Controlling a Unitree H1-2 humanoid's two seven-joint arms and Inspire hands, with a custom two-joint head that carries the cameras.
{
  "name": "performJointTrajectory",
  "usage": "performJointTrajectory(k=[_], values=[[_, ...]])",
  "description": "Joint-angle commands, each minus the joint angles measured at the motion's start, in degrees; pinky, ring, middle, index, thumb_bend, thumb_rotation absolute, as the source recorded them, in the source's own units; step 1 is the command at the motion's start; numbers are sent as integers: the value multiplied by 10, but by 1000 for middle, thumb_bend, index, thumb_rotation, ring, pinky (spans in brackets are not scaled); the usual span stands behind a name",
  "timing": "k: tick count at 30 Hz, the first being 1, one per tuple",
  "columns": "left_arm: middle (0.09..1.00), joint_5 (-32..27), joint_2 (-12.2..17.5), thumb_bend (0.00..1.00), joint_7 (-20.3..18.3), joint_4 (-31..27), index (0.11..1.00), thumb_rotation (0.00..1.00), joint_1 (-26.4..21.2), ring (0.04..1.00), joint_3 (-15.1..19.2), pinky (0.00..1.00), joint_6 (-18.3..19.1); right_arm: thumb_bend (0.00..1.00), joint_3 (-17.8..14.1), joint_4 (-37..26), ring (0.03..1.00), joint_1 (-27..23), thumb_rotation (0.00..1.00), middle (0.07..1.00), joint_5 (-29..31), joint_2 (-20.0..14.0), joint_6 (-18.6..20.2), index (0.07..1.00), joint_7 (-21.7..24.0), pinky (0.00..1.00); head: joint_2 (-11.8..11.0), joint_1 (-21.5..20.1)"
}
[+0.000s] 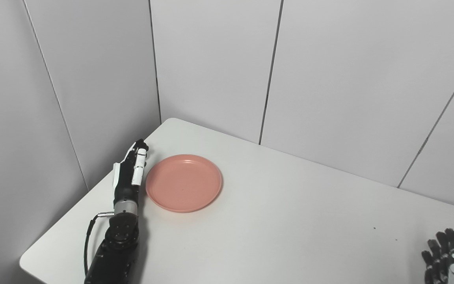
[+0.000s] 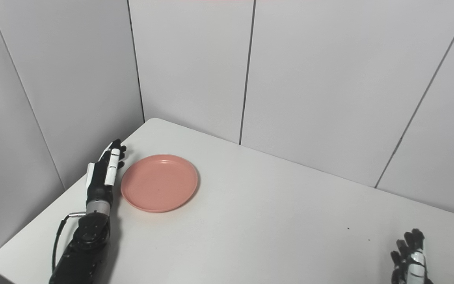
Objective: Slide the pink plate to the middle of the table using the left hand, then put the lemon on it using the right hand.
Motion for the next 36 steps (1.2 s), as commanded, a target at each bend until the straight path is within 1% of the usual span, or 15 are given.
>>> performJointTrajectory(k=[1,4,5,7,9,13,18,22,26,32,36], values=[[859,2,5,593,-1,5,858,1000,-18,869,-6,881,-5,344,-4,-22,1000,-9,1000,1000,6,1,-3,1000,1,1000,0,-1],[858,2,4,589,-4,13,858,1000,-16,866,-11,876,-18,349,-4,-25,1000,-8,1000,1000,7,1,0,1000,0,1000,2,0],[860,0,3,618,-5,17,857,1000,-16,869,-12,874,-20,346,-4,-25,1000,-7,1000,1000,6,1,0,1000,0,1000,2,0],[861,-4,2,632,-7,22,857,1000,-16,869,-13,873,-22,346,-5,-27,1000,-6,1000,1000,6,2,1,1000,-1,1000,4,0],[861,-11,-1,629,-11,23,855,1000,-17,875,-13,881,-17,354,-5,-28,1000,-5,1000,1000,9,2,2,1000,-1,1000,5,0],[860,-20,-3,591,-21,19,856,1000,-16,880,-19,897,-10,351,-4,-29,1000,-4,1000,1000,5,3,3,1000,-3,1000,6,0],[861,-17,-5,621,-27,10,863,1000,-12,879,-29,905,7,345,-3,-28,1000,-3,1000,1000,6,2,0,1000,-2,1000,8,-1],[858,-46,-14,625,-37,8,862,1000,-14,875,-25,893,10,343,-4,-24,1000,-3,1000,1000,9,2,-5,1000,0,1000,8,-1],[855,-65,-22,633,-39,-6,854,1000,-11,873,-31,881,25,349,-4,-28,1000,-2,1000,1000,11,2,0,1000,-1,1000,11,-2],[845,-67,-28,602,-44,-9,843,1000,-9,863,-45,873,24,335,-2,-37,1000,0,1000,1000,4,2,6,1000,-4,1000,14,0],[847,-79,-33,611,-48,-8,840,1000,-10,862,-46,875,23,337,-2,-39,1000,2,1000,1000,4,3,7,1000,-4,1000,16,-1]])
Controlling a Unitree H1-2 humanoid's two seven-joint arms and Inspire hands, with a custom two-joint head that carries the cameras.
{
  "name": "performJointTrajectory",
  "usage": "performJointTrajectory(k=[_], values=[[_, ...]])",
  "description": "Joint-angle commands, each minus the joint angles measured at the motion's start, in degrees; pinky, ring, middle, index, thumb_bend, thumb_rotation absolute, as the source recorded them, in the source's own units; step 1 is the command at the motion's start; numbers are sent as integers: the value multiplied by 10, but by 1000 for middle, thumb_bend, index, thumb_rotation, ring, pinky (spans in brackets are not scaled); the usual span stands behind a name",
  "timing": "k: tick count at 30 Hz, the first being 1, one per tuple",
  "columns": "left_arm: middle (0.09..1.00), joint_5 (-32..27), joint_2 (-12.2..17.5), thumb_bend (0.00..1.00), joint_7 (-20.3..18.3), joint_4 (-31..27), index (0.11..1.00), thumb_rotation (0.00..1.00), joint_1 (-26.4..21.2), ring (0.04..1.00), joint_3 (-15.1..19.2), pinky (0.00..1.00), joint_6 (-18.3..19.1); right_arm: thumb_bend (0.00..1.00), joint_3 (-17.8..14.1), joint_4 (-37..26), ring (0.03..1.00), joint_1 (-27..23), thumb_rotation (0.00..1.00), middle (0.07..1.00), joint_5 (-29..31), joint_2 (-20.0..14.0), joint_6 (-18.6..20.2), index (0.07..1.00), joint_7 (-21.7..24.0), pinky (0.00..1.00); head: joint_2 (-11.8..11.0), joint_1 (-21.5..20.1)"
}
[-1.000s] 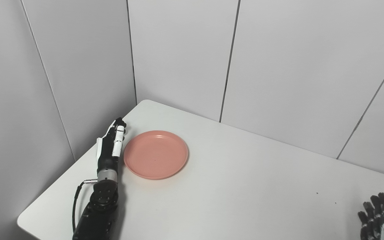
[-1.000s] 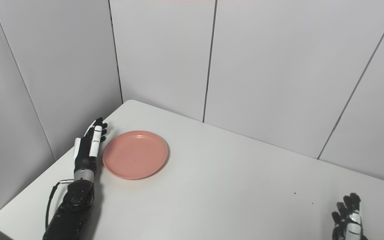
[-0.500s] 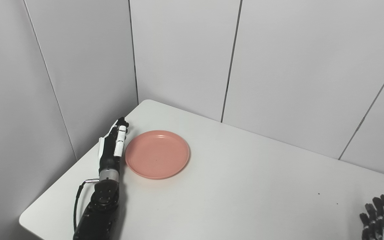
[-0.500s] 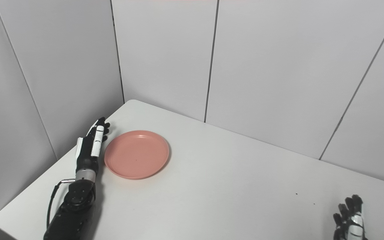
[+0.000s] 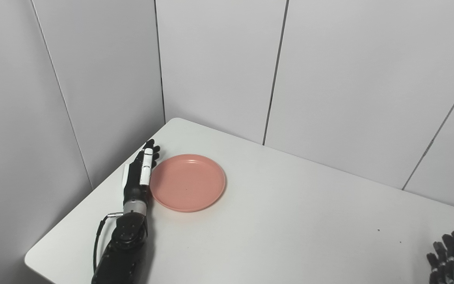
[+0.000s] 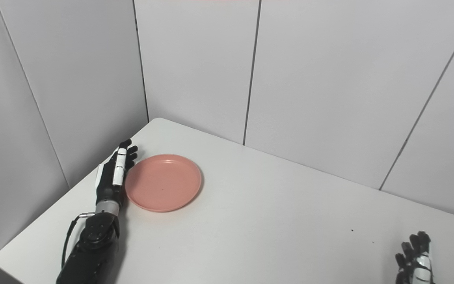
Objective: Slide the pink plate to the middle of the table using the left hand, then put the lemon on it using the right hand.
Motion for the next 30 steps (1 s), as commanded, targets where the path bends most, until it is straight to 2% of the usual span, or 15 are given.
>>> performJointTrajectory(k=[1,14,20,30], values=[[843,-13,-19,607,-32,0,834,1000,-6,856,-20,868,17,337,-1,-24,1000,-9,1000,1000,2,1,6,1000,1,1000,1,-1],[854,-16,-20,615,-49,5,853,1000,-10,869,-37,881,12,347,1,-25,1000,-7,1000,1000,2,1,6,1000,1,1000,5,-4],[829,-24,-29,618,-56,9,834,1000,-17,847,-42,858,7,351,3,-30,1000,-7,1000,1000,0,2,13,1000,1,1000,7,-8],[842,-45,-47,625,-75,14,838,1000,-27,852,-53,854,4,358,3,-31,1000,-8,1000,1000,-2,7,11,1000,-1,1000,8,-17]])
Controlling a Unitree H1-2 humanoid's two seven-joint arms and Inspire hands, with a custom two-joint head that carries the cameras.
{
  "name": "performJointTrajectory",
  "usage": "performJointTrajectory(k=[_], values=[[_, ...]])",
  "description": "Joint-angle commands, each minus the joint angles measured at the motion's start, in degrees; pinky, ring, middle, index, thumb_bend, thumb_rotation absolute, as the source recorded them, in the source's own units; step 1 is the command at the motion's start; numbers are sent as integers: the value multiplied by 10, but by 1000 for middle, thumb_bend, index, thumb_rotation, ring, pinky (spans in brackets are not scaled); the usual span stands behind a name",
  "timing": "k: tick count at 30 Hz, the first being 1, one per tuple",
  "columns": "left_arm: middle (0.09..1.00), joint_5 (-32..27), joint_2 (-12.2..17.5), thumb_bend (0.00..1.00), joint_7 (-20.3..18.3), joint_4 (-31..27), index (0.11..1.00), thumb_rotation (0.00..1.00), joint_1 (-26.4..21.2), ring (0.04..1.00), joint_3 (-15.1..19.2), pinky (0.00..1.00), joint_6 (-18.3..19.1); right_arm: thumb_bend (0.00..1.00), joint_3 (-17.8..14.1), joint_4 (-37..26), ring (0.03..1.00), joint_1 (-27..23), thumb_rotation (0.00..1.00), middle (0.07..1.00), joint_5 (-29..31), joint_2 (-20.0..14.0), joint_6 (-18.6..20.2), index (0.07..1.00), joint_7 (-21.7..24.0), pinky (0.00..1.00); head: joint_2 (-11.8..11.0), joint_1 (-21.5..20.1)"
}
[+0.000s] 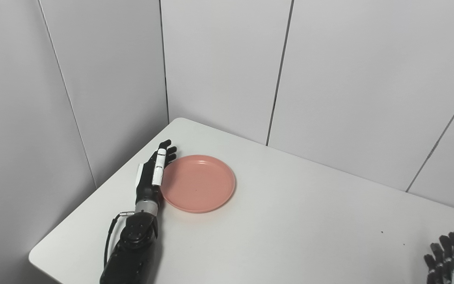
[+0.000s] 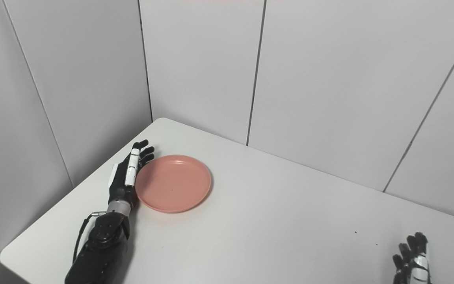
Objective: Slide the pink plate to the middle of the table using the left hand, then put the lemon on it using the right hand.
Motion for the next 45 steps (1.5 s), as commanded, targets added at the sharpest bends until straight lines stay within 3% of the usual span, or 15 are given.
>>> performJointTrajectory(k=[1,12,21,26,31,39,45], values=[[846,-12,-29,626,-34,7,843,1000,-13,854,-24,856,8,357,1,-21,1000,-10,1000,1000,-2,2,-4,1000,0,1000,0,0],[853,-1,-51,608,-58,6,850,1000,-18,865,-41,860,12,341,12,-18,1000,-9,1000,1000,-14,-1,-18,1000,8,1000,10,-27],[853,15,-63,596,-68,8,854,1000,-25,865,-67,887,8,347,16,-38,1000,-5,1000,1000,-25,5,6,1000,-1,1000,21,-46],[857,17,-69,595,-71,7,858,1000,-23,853,-73,838,18,346,15,-47,1000,-4,1000,1000,-24,9,11,1000,-4,1000,29,-56],[858,17,-67,588,-76,5,858,1000,-21,875,-76,876,25,329,20,-49,1000,-5,1000,1000,-14,4,13,1000,9,1000,33,-67],[857,16,-67,588,-90,5,857,1000,-21,868,-81,884,15,364,19,-46,1000,-7,1000,1000,-11,12,27,1000,0,1000,47,-111],[865,13,-67,611,-95,-5,863,1000,-23,877,-80,893,29,422,16,-13,1000,-10,1000,1000,-17,17,-8,1000,-4,1000,65,-161]])
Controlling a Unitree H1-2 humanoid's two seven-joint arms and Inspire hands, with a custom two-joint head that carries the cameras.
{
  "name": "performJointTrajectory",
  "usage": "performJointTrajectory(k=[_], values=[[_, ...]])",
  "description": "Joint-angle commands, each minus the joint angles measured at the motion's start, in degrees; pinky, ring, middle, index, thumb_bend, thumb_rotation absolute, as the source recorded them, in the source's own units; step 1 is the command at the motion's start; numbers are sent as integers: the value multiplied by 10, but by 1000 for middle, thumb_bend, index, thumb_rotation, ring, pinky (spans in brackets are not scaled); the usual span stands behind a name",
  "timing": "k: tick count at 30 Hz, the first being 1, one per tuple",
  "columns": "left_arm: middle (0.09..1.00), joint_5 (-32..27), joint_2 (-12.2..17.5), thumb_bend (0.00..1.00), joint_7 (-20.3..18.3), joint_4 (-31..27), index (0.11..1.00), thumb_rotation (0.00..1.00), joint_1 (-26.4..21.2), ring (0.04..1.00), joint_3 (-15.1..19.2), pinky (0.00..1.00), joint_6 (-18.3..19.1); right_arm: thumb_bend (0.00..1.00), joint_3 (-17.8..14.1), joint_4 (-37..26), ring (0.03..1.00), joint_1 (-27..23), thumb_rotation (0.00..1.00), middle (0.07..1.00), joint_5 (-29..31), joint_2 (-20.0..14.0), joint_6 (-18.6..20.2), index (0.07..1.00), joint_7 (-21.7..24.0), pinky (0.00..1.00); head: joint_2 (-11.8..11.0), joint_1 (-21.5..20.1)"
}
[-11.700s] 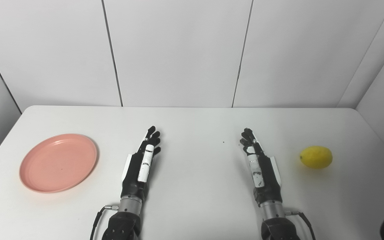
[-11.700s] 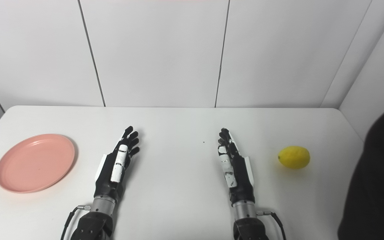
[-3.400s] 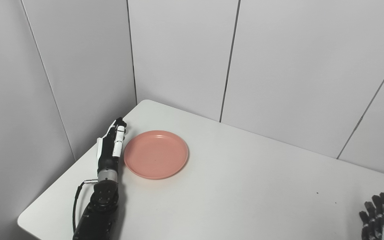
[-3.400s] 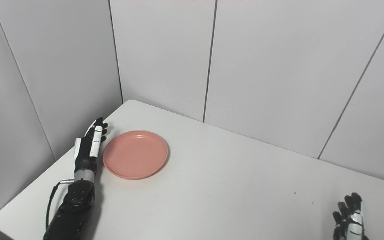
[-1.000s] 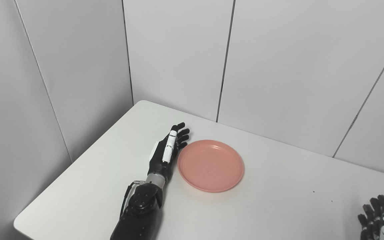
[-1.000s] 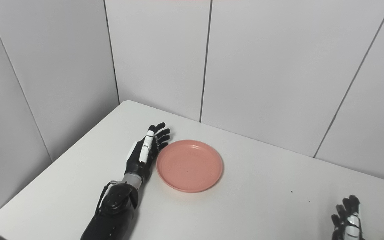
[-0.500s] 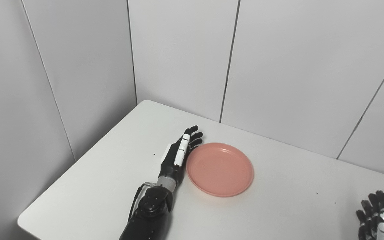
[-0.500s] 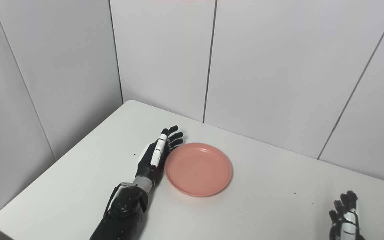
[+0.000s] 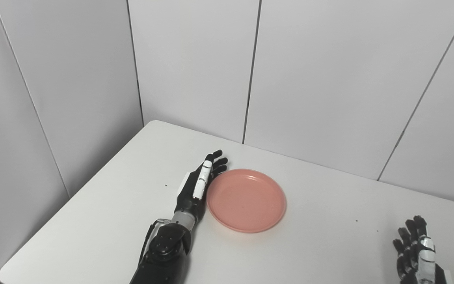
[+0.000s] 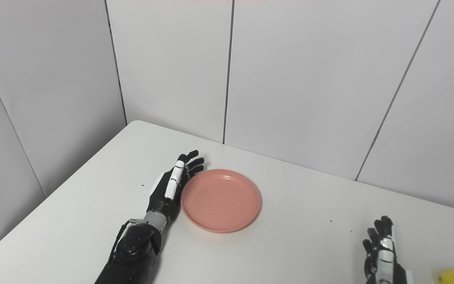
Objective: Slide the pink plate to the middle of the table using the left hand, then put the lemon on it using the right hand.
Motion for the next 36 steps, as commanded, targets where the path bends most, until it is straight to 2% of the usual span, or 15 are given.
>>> performJointTrajectory(k=[1,3,7,10,17,19,26,29,34,36], values=[[865,-3,-4,618,-8,-3,863,1000,-3,875,-4,894,24,446,-4,7,998,-15,1000,991,-3,7,-38,993,-5,1000,6,-17],[867,-3,-3,619,-12,-6,866,1000,-2,873,-6,896,27,492,-4,26,986,-17,1000,979,-4,7,-52,982,-2,1000,14,-48],[873,-1,-2,623,-20,-9,872,1000,-2,875,-10,904,29,574,0,48,979,-19,1000,976,-4,6,-68,979,7,1000,22,-78],[868,0,-4,630,-24,-11,871,1000,0,875,-15,915,29,632,2,52,971,-20,1000,972,-6,10,-64,973,4,1000,26,-91],[884,-5,-12,634,-28,-17,878,1000,1,896,-23,940,39,695,9,53,971,-24,1000,967,-22,21,-53,966,-5,1000,42,-133],[888,-4,-13,635,-30,-15,881,1000,-1,900,-24,951,37,702,12,58,974,-28,1000,970,-23,22,-53,967,-4,1000,46,-147],[861,3,-27,627,-20,-15,855,1000,-1,866,-26,885,33,701,15,77,975,-39,1000,974,-24,24,-61,972,-5,1000,51,-193],[881,5,-32,627,-22,-19,871,1000,2,879,-30,910,36,678,19,85,969,-44,1000,970,-33,23,-67,965,-6,1000,52,-204],[876,-1,-43,602,-30,-38,872,1000,9,886,-39,892,45,678,21,98,967,-52,1000,966,-39,23,-75,964,-6,995,54,-216],[878,1,-48,603,-28,-48,875,1000,10,890,-42,927,54,681,22,101,965,-53,1000,965,-38,24,-77,964,-5,991,56,-228]])
